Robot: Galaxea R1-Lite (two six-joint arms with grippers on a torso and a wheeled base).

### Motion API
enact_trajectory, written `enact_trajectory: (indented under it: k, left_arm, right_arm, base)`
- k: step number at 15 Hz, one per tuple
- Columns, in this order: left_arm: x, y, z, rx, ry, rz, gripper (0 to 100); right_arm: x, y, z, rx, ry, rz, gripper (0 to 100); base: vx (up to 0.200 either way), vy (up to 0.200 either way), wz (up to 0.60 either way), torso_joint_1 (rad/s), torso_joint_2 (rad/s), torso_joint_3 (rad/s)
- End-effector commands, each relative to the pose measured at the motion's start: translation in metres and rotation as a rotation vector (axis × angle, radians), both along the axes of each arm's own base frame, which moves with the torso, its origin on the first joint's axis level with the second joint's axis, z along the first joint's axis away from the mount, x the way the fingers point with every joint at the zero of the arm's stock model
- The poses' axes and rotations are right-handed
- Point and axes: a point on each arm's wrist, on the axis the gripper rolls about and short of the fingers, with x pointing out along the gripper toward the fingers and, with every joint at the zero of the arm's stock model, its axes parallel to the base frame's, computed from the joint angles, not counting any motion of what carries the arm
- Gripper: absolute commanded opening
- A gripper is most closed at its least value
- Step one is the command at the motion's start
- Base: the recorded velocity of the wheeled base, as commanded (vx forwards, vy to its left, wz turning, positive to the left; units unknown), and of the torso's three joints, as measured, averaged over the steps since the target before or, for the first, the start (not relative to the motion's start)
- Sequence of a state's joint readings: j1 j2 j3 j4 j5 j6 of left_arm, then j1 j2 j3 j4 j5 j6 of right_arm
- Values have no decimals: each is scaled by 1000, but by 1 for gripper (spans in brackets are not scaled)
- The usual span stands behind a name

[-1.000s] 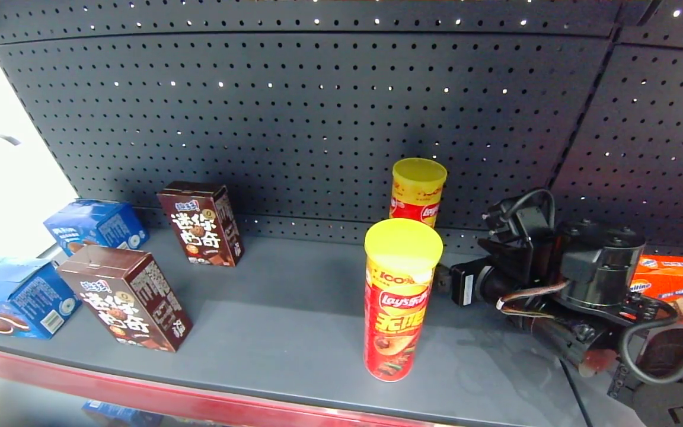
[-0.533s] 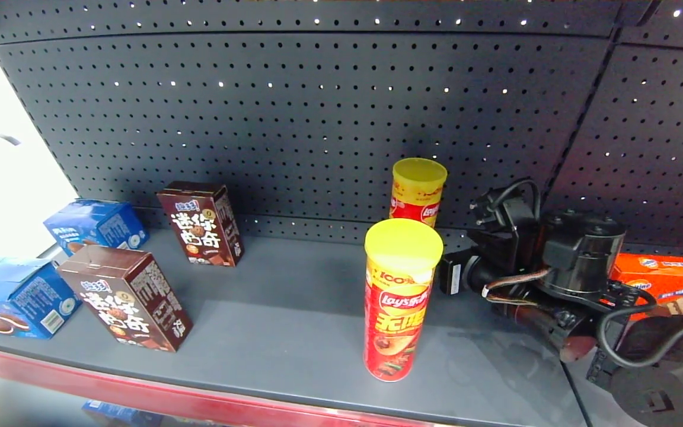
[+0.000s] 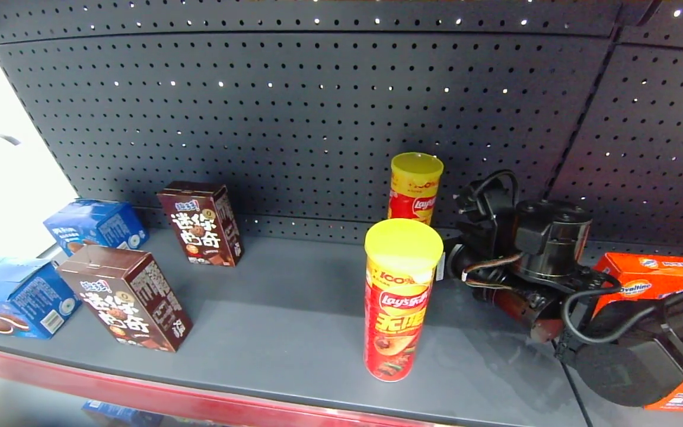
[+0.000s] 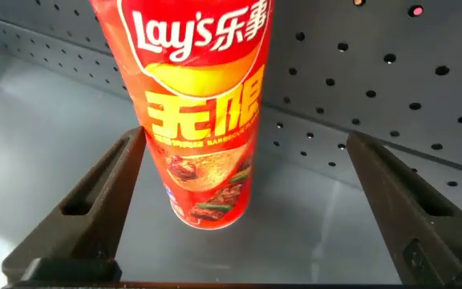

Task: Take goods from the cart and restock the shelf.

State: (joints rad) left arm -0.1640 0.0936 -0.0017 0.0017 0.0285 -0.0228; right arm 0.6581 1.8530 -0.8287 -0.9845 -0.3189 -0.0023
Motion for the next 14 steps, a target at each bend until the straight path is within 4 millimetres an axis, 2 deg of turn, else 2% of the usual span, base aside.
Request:
enact_trajectory:
  k: [1,5,6,8,10,13,14]
  left_arm:
    - [0,0,0,0,1,1,100]
    - [0,0,0,0,1,1,100]
    - [0,0,0,0,1,1,100]
    - [0,0,0,0,1,1,100]
    - [0,0,0,0,1,1,100]
    - [0,0,0,0,1,1,100]
    - [0,0,0,0,1,1,100]
  right_arm:
    - [-1,0,-1,-5,5,-2,100]
    - [-21,-21,3,-15,12,-9,100]
    - [-21,-21,3,-15,12,-9,100]
    - [-46,-40,7,-20,13,-9,100]
    - [-60,-53,12,-9,-3,-17,100]
    - [-58,-85,21,-15,-55,-136,100]
    - [-67,-100,35,-10,-104,-160,100]
  base:
    - [0,0,0,0,0,0]
    - [0,0,0,0,0,0]
    - [0,0,0,0,0,0]
    - [0,0,0,0,0,0]
    - [0,0,0,0,0,0]
    - [0,0,0,0,0,0]
    - [0,0,0,0,0,0]
